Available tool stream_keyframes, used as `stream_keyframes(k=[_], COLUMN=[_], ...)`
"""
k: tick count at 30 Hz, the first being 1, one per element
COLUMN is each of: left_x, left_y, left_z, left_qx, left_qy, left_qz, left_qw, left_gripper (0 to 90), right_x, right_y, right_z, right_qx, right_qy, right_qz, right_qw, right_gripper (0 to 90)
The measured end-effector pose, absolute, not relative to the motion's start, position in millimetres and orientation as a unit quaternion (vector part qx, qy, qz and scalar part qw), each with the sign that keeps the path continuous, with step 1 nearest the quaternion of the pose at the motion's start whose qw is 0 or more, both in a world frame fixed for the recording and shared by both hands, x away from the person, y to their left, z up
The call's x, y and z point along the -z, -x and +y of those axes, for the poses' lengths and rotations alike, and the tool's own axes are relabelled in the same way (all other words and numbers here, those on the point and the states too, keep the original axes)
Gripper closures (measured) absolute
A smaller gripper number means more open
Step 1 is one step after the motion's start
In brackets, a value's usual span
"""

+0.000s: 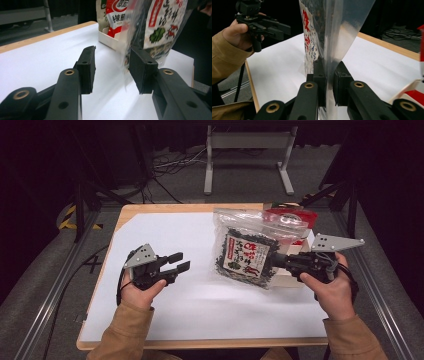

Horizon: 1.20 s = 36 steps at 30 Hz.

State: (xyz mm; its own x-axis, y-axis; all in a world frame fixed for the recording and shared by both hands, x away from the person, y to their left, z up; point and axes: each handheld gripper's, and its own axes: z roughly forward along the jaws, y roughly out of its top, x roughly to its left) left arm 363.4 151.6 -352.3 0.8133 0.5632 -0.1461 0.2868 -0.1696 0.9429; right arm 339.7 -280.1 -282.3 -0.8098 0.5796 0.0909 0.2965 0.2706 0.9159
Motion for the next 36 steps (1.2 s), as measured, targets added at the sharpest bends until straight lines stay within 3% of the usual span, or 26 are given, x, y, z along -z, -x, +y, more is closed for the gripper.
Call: stream_keyframes(k=[36], left_x=[362.2], left_y=[-367.0], left_z=[171.5], left_qx=[-0.124], left_qy=[-0.756], left_qz=[0.314], left_qw=[0.56], left_gripper=[51.8], right_x=[227.0], right_y=[-347.0], right_z=[-316.7], right_qx=[-0.511], right_qy=[-0.313], right_qz=[0.771], right_qw=[0.218], right_gripper=[82.3])
